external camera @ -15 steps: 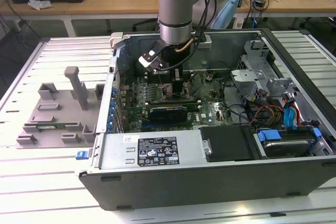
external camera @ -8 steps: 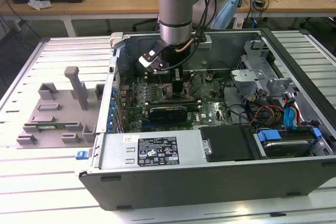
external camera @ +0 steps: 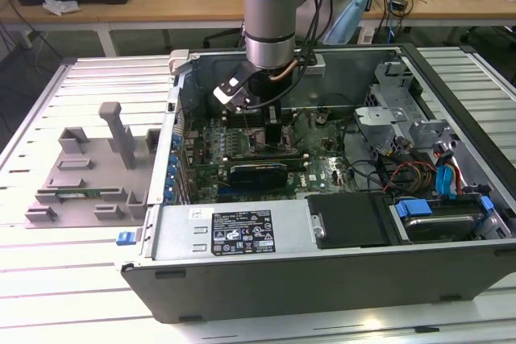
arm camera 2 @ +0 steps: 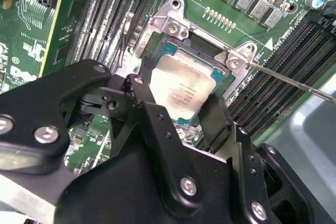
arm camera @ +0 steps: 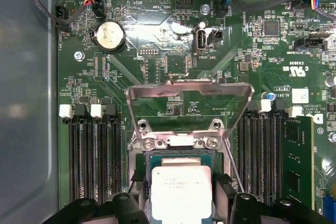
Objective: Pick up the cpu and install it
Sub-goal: 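Place the cpu into insertion slot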
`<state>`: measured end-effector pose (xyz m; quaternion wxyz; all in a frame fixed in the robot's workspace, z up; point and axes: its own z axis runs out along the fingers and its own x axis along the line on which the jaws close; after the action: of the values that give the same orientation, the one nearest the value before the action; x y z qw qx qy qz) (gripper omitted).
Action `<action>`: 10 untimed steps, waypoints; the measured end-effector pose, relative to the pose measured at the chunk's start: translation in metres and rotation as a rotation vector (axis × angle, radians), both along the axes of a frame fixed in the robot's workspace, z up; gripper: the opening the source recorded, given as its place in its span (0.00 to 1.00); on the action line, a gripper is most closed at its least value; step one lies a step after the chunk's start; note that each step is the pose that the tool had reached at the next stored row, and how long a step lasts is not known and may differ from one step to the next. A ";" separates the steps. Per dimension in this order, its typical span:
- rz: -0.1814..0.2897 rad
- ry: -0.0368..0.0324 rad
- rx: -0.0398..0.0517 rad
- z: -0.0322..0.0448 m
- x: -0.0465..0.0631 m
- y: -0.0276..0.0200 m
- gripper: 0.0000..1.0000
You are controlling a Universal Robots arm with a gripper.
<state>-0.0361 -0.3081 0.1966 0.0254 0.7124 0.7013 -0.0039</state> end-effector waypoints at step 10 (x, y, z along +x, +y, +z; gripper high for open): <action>0.000 0.0000 -0.0006 0.0128 0.000 0.0000 0.60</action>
<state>-0.0360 -0.3080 0.2094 0.0257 0.7124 0.7013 -0.0042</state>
